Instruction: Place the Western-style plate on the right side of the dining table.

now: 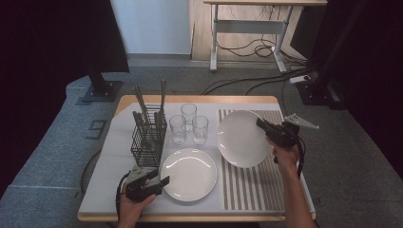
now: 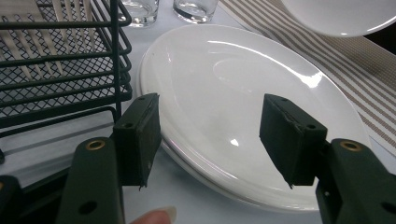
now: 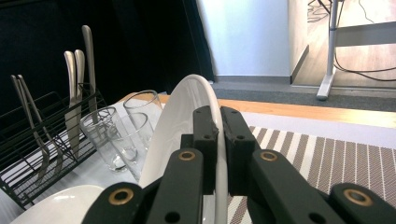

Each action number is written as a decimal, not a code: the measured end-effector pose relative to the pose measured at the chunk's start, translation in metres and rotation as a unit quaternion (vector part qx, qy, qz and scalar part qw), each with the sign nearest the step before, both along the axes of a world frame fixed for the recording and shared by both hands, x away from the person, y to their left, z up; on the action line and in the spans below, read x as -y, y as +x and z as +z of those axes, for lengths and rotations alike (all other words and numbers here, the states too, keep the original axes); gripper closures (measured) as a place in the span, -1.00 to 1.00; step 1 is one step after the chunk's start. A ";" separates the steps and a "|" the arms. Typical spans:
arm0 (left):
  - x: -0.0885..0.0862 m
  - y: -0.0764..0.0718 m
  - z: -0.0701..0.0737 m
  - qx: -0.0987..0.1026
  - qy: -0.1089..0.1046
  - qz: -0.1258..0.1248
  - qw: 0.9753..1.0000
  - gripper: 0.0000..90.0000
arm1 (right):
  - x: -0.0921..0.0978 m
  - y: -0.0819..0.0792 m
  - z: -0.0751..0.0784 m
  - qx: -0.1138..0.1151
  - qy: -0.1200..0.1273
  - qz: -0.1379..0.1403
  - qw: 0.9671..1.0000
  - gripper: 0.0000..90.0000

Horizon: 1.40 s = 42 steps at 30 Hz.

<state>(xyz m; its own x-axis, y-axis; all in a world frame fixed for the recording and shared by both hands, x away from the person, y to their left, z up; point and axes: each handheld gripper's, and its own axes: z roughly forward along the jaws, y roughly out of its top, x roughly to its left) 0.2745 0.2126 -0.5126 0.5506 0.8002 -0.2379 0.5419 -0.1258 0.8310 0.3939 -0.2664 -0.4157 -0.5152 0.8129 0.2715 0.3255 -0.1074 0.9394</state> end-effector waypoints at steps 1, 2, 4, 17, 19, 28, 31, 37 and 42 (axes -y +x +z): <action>0.000 0.000 0.000 -0.001 0.000 0.000 1.000 -0.14 | 0.001 0.001 0.000 0.000 0.000 -0.002 1.000 0.91; 0.000 0.000 0.000 -0.001 0.001 -0.001 1.000 -0.14 | 0.002 0.001 -0.001 0.000 -0.001 -0.003 1.000 0.91; 0.000 0.000 -0.001 -0.002 0.002 -0.001 1.000 -0.14 | 0.003 0.002 -0.001 -0.003 -0.003 -0.004 1.000 0.91; 0.001 0.000 -0.001 -0.004 0.003 -0.002 1.000 -0.14 | 0.013 0.008 -0.006 -0.012 -0.007 -0.017 1.000 0.91; 0.001 0.000 -0.001 -0.004 0.003 -0.002 1.000 -0.14 | 0.014 0.009 -0.007 -0.013 -0.006 -0.019 1.000 0.91; 0.001 0.000 -0.001 -0.004 0.004 -0.003 1.000 -0.14 | 0.016 0.012 -0.010 -0.020 -0.012 -0.026 0.999 0.91; 0.001 0.000 -0.001 -0.004 0.004 -0.003 1.000 -0.14 | 0.018 0.013 -0.011 -0.023 -0.013 -0.027 0.999 0.91; 0.001 0.001 -0.001 -0.006 0.004 -0.003 1.000 -0.14 | 0.019 0.015 -0.017 -0.028 -0.011 -0.030 0.999 0.91; 0.002 0.001 -0.002 -0.006 0.006 -0.004 1.000 -0.14 | 0.024 0.018 -0.025 -0.038 -0.008 -0.040 0.998 0.91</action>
